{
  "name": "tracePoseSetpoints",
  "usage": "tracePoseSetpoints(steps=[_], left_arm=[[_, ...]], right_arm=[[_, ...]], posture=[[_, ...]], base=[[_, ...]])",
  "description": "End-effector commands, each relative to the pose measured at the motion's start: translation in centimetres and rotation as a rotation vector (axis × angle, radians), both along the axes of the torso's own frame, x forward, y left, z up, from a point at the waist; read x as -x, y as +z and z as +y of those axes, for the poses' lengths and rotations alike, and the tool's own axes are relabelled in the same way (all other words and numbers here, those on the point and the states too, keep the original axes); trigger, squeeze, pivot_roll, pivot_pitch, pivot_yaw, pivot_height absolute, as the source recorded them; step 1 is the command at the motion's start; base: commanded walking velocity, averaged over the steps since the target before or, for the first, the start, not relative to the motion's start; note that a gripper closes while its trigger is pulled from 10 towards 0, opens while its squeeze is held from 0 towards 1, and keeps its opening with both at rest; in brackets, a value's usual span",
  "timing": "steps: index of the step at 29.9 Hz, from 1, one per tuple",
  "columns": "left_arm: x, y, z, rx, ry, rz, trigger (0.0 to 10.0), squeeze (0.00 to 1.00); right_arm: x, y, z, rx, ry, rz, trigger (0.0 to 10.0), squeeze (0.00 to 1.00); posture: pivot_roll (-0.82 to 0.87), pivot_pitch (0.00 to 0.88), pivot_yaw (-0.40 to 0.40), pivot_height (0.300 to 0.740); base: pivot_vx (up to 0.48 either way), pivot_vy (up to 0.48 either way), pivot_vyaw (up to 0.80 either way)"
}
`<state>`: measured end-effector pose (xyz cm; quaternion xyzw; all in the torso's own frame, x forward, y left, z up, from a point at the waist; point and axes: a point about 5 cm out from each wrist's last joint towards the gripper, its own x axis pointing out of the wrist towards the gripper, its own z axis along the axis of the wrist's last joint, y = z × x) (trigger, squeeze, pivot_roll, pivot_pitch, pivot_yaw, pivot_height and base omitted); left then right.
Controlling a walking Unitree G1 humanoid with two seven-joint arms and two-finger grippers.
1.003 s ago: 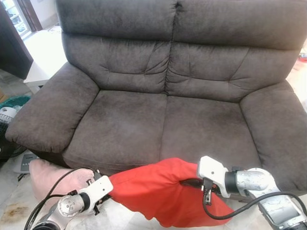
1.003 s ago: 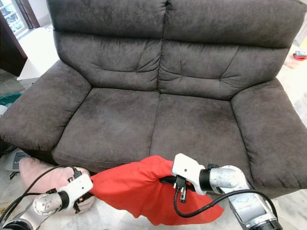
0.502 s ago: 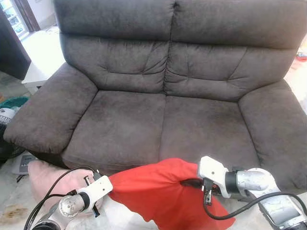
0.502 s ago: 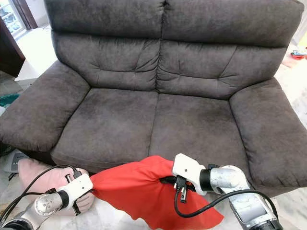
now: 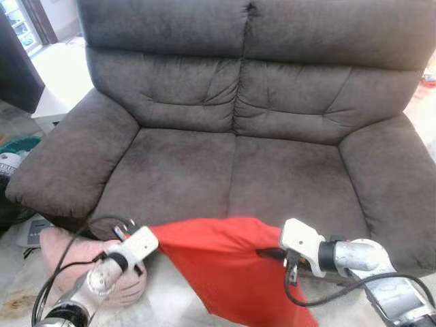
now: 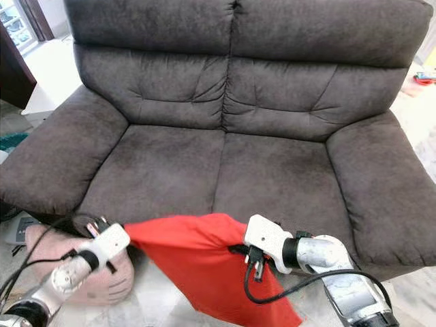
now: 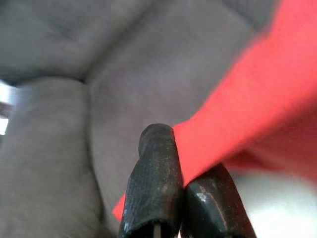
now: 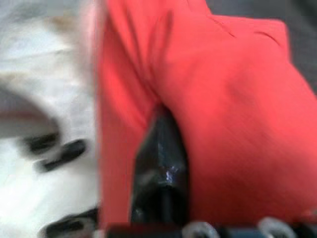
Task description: Move the pillow to the sofa from floor
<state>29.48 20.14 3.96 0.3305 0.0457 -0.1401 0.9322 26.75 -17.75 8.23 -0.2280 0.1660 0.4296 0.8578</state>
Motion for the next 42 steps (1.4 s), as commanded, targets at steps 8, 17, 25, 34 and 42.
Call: tracePoseSetpoints(steps=[8,17,25,34,42], left_arm=[[-2.2,7.3,-3.1,0.271,0.098,-0.362,10.0,0.0],[-2.1,11.6,-6.9,0.404,0.086,-0.485,10.0,0.0],[-1.8,12.4,-6.6,0.389,0.12,-0.484,10.0,0.0],[-1.6,13.2,-6.6,0.339,0.151,-0.523,10.0,0.0],[-1.5,13.2,-7.1,0.326,0.132,-0.515,10.0,0.0]], right_arm=[[-3.3,1.7,-2.4,-0.101,-0.498,-0.272,10.0,0.0],[-2.8,2.2,-1.0,-0.354,-0.699,-0.369,10.0,0.0],[-2.3,2.6,-0.1,-0.426,-0.735,-0.394,10.0,0.0],[-2.1,3.6,-1.3,-0.465,-0.974,-0.528,10.0,0.0],[-1.9,3.3,0.6,-0.449,-0.861,-0.533,10.0,0.0]], posture=[[0.12,0.095,-0.022,0.74],[0.13,0.089,-0.007,0.74],[0.13,0.082,-0.006,0.74],[0.12,0.072,-0.003,0.74],[0.13,0.062,-0.004,0.74]], base=[[0.0,0.0,0.0],[0.0,0.0,0.0],[0.0,0.0,0.0],[0.0,0.0,0.0],[0.0,0.0,0.0]])
